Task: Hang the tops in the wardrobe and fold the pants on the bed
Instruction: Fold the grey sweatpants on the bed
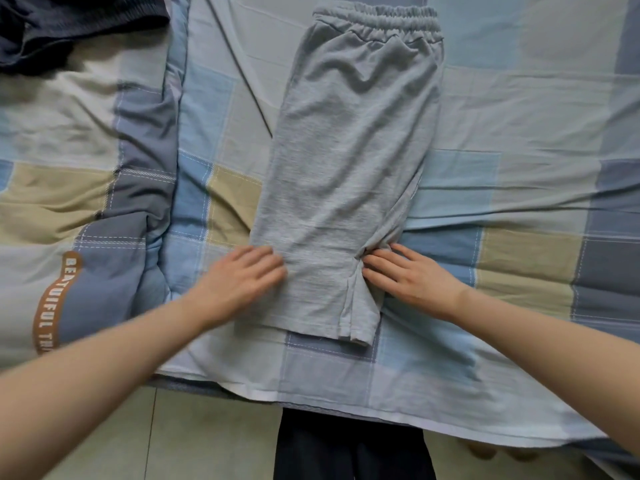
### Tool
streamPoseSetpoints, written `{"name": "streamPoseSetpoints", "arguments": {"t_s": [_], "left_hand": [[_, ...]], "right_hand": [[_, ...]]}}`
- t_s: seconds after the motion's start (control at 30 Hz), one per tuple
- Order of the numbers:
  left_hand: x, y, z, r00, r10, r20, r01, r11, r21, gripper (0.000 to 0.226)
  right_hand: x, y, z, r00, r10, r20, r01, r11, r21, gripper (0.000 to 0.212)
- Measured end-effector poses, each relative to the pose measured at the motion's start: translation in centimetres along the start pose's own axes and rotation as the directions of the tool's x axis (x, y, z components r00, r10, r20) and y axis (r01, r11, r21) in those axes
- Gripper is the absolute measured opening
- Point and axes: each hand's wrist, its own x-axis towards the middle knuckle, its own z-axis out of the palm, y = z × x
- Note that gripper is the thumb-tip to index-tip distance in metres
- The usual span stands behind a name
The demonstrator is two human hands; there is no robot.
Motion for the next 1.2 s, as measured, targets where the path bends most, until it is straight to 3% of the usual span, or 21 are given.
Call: {"name": "streamPoseSetpoints", "arguments": {"t_s": [0.13, 0.3, 0.4, 0.47, 0.5, 0.53, 0.57, 0.6, 0.63, 0.7, 0.77, 0.8, 0.83, 0.9, 0.93, 1.07, 1.13, 1.2], "left_hand": [[-0.1, -5.7, 0.3, 0.981, 0.133, 0.141, -0.153, 0.977, 0.149, 0.067], [2.8, -7.9, 0.9, 0.939, 0.268, 0.215, -0.307, 0.934, 0.18, 0.057], [3.4, -8.7, 1.1, 0.938, 0.284, 0.201, -0.29, 0.957, 0.004, 0.049], [4.1, -8.7, 1.1, 0.939, 0.159, 0.306, -0.058, 0.947, -0.317, 0.04], [4.6, -8.7, 1.0, 0.93, 0.042, 0.365, 0.156, 0.854, -0.496, 0.029], [5.4, -8.6, 0.7, 0.904, -0.116, 0.411, 0.382, 0.651, -0.657, 0.025], [6.6, -9.2, 0.3, 0.84, -0.297, 0.454, 0.54, 0.377, -0.752, 0.035], [7.4, -9.6, 0.1, 0.731, -0.45, 0.512, 0.61, 0.095, -0.787, 0.039], [8.2, -10.4, 0.0, 0.627, -0.546, 0.555, 0.622, -0.077, -0.779, 0.037], [9.6, -11.6, -0.4, 0.495, -0.612, 0.616, 0.6, -0.272, -0.752, 0.042], [10.5, -11.9, -0.1, 0.492, -0.572, 0.656, 0.558, -0.372, -0.742, 0.054], [10.6, -11.7, 0.2, 0.506, -0.566, 0.651, 0.582, -0.333, -0.742, 0.06], [10.4, -11.3, 0.6, 0.529, -0.572, 0.627, 0.629, -0.231, -0.742, 0.061], [9.6, -10.5, 1.1, 0.586, -0.612, 0.53, 0.644, -0.044, -0.763, 0.044], [9.3, -10.1, 1.1, 0.601, -0.619, 0.506, 0.621, -0.035, -0.783, 0.032], [8.1, -8.6, 0.0, 0.618, -0.53, 0.581, 0.582, -0.188, -0.791, 0.019], [7.4, -7.4, -0.4, 0.622, -0.418, 0.663, 0.604, -0.282, -0.745, 0.011], [6.3, -6.3, -0.6, 0.618, -0.324, 0.716, 0.661, -0.278, -0.697, 0.017]], "right_hand": [[0.6, -0.1, 0.4, 0.997, -0.012, -0.071, 0.014, 1.0, 0.018, 0.035], [0.6, 0.4, 0.7, 0.992, 0.078, -0.103, -0.061, 0.985, 0.16, 0.031], [0.7, 0.7, 0.4, 0.987, 0.162, 0.005, -0.151, 0.914, 0.378, 0.031], [1.3, 1.4, -0.5, 0.919, 0.352, 0.177, -0.382, 0.687, 0.618, 0.024], [1.8, 2.0, -1.0, 0.849, 0.461, 0.258, -0.489, 0.499, 0.715, 0.023], [2.2, 2.8, -1.5, 0.757, 0.569, 0.321, -0.541, 0.27, 0.797, 0.025], [2.7, 3.8, -1.9, 0.638, 0.67, 0.379, -0.524, 0.017, 0.852, 0.029], [3.3, 4.6, -2.2, 0.513, 0.723, 0.462, -0.453, -0.229, 0.861, 0.032], [3.8, 5.6, -2.5, 0.402, 0.733, 0.549, -0.351, -0.431, 0.831, 0.033], [4.4, 7.1, -2.8, 0.297, 0.669, 0.681, -0.238, -0.638, 0.732, 0.03], [4.8, 7.8, -2.7, 0.274, 0.625, 0.731, -0.289, -0.671, 0.682, 0.027], [4.9, 7.9, -2.5, 0.256, 0.625, 0.738, -0.318, -0.666, 0.675, 0.027], [4.8, 7.8, -2.3, 0.244, 0.636, 0.732, -0.333, -0.654, 0.679, 0.027], [4.6, 7.3, -2.0, 0.249, 0.684, 0.686, -0.326, -0.608, 0.724, 0.029], [4.4, 7.0, -1.9, 0.254, 0.712, 0.655, -0.32, -0.577, 0.752, 0.03], [2.6, 5.8, -1.5, 0.216, 0.789, 0.575, -0.398, -0.467, 0.79, 0.035], [1.3, 5.2, -1.1, 0.221, 0.771, 0.597, -0.405, -0.485, 0.775, 0.039], [0.0, 4.5, -1.1, 0.264, 0.706, 0.657, -0.375, -0.553, 0.744, 0.035]]}}
